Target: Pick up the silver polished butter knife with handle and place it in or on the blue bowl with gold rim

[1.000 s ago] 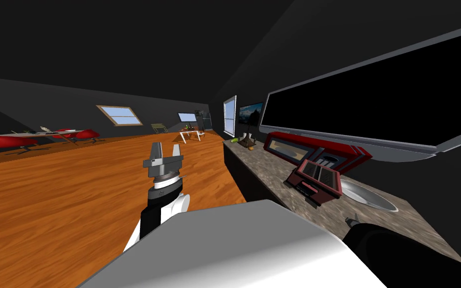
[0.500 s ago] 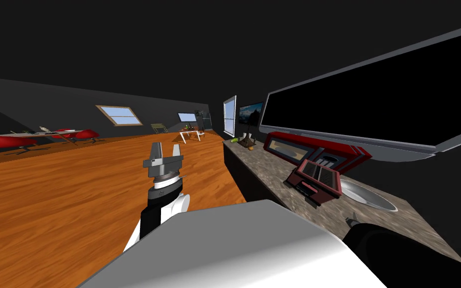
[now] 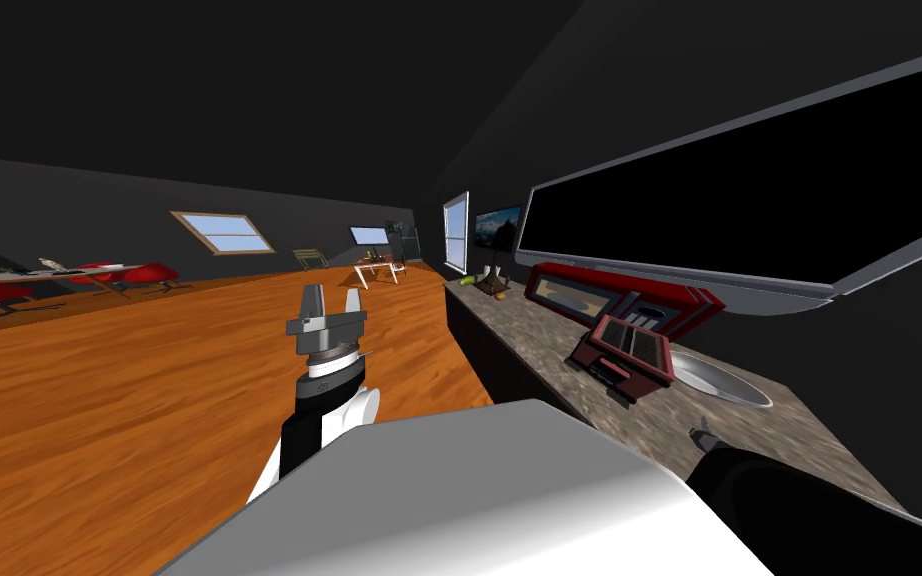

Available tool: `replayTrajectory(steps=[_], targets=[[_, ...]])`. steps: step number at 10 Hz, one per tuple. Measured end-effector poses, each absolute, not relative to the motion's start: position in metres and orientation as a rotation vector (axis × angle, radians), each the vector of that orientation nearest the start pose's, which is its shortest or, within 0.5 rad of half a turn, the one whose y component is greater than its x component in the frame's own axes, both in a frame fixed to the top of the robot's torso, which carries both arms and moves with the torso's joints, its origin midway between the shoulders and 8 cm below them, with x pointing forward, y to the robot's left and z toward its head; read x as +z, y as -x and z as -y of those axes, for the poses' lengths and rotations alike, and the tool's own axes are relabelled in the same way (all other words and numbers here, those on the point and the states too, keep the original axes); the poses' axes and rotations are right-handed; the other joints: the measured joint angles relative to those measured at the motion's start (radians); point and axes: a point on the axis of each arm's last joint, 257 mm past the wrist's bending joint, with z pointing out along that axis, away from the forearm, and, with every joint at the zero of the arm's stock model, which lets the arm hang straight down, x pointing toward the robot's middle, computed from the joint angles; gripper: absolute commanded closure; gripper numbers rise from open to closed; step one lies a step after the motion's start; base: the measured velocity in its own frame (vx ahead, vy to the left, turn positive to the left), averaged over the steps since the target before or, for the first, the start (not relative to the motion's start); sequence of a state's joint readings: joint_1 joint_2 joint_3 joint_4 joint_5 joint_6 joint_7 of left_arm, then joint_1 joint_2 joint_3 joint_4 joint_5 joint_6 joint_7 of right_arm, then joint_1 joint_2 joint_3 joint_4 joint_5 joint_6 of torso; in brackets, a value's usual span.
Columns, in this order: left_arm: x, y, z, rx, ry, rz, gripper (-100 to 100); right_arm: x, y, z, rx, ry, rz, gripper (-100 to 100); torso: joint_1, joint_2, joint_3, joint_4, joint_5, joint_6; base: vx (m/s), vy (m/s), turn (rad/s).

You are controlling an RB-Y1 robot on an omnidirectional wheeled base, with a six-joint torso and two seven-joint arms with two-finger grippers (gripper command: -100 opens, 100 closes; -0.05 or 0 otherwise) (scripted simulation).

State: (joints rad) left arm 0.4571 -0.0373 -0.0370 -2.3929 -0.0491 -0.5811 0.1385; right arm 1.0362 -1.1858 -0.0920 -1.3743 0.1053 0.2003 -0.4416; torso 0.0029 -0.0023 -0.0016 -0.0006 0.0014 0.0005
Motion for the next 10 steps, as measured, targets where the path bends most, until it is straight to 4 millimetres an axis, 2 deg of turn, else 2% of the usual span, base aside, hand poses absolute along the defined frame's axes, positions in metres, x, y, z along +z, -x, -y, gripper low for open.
replayTrajectory(steps=[2, 4, 7, 10], targets=[[0.099, -0.304, -0.254, -1.498, 0.508, -0.417, 0, -0.324, -0.038, 0.778, -0.538, -1.264, -2.047, 100, 0.001, -0.001, -0.001, 0.000, 0.000, -0.001, 0.065, 0.076, -0.138], [0.099, -0.304, -0.254, -1.498, 0.508, -0.417, 0, -0.312, -0.051, 0.790, -0.538, -1.217, -2.052, 100, 0.006, -0.003, -0.002, -0.001, 0.001, 0.000, 0.097, 0.153, -0.246], [0.099, -0.304, -0.254, -1.498, 0.508, -0.417, 0, -0.291, -0.080, 0.807, -0.532, -1.129, -2.060, 100, 0.011, -0.006, -0.003, -0.001, 0.003, 0.001, 0.111, 0.178, -0.251], [0.099, -0.304, -0.254, -1.498, 0.508, -0.417, 0, -0.272, -0.103, 0.819, -0.521, -1.060, -2.063, 100, 0.007, -0.006, -0.003, -0.001, 0.003, -0.001, 0.084, 0.111, -0.171]])
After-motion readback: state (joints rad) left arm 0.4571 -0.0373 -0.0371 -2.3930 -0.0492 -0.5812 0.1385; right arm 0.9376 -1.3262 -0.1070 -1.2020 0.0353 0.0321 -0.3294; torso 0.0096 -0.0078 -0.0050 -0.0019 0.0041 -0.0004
